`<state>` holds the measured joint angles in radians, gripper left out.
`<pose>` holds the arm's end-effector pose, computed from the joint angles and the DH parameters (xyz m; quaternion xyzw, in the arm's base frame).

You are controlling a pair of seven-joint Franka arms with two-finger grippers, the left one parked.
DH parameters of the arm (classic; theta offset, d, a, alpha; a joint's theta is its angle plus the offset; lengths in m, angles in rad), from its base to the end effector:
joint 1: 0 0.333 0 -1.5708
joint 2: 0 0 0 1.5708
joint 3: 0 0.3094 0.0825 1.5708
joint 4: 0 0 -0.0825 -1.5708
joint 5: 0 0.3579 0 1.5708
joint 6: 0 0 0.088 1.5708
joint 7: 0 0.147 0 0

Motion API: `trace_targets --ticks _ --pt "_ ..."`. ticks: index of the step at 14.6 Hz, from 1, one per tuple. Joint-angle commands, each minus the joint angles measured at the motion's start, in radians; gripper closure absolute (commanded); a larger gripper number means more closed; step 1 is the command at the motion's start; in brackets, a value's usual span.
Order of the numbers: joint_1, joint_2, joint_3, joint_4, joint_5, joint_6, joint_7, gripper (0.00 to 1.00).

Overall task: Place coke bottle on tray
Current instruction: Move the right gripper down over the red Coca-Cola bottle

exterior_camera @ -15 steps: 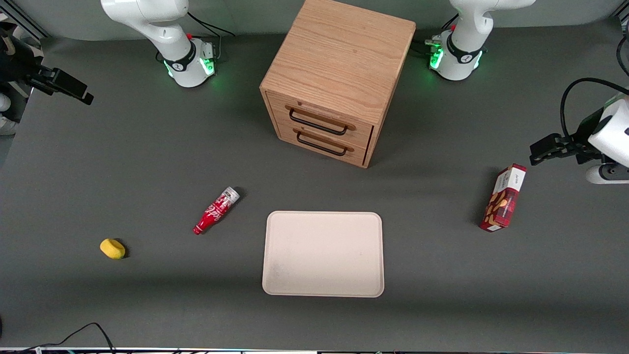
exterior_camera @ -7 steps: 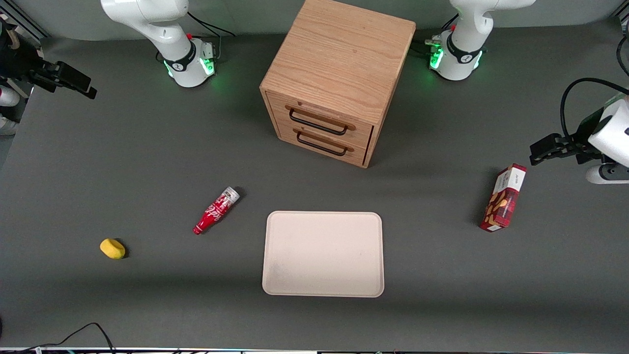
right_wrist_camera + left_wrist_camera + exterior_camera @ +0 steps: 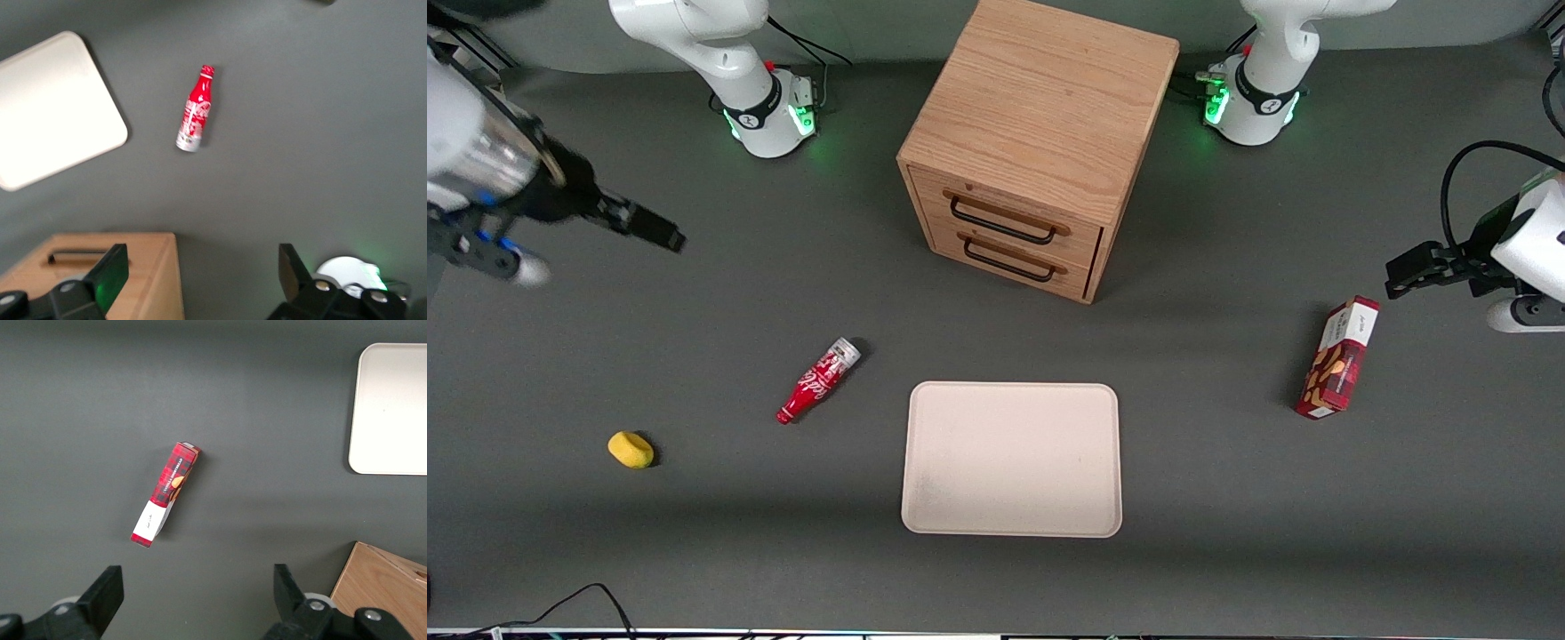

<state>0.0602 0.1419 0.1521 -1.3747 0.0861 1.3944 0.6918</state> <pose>0.5334 0.1229 0.5745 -0.9694 0.2319 0.0774 0.0219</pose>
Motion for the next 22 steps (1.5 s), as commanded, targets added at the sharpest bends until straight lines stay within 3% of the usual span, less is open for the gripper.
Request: trace_targets --ticks 1,3,11,22 --pt "0.006 0.103 0.007 -0.022 0.020 0.064 0.145 0.00" --pt "0.007 0.155 0.024 -0.104 0.009 0.142 0.211 0.00" --pt "0.018 0.220 0.030 -0.510 -0.040 0.710 0.285 0.00" --pt "0.035 0.377 0.038 -0.604 -0.117 1.037 0.359 0.00"
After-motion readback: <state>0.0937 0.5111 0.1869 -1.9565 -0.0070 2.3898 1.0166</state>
